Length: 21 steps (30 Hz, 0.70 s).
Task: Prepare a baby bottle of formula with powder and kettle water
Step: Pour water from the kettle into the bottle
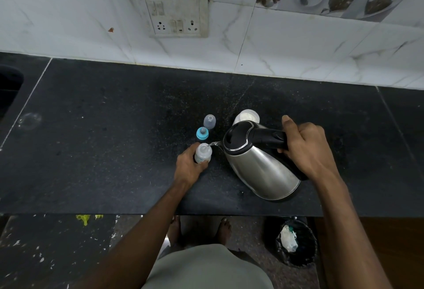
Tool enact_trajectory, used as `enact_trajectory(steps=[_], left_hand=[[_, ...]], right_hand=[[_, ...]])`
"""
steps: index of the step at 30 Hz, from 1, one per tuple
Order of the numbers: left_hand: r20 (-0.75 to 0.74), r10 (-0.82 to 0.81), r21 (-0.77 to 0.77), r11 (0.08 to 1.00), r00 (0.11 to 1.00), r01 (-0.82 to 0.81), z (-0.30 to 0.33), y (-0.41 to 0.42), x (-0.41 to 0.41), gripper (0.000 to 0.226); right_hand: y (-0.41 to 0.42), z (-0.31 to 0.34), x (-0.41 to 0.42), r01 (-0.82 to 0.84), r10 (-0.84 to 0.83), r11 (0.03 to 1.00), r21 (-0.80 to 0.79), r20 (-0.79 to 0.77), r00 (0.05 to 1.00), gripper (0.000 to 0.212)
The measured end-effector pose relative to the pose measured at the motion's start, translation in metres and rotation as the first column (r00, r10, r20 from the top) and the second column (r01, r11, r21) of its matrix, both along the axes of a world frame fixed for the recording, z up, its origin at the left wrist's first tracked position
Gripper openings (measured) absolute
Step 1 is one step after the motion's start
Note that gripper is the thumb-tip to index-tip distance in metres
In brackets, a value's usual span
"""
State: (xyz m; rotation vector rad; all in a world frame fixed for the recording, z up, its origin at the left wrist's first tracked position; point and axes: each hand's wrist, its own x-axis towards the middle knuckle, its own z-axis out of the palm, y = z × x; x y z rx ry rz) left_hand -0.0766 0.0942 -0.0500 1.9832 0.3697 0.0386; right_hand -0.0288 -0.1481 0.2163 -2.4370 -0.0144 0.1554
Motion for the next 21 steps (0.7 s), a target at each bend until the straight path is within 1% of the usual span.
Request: enact_trajectory(steps=[21], left_hand=[[-0.007, 0.001, -0.01, 1.0, 1.0, -0.001, 0.0039, 0.001, 0.0012, 0.058]], right_hand=[[0.0003, 0.003, -0.0028, -0.009, 0.009, 1.0, -0.002, 0.003, 1.0, 0.072]])
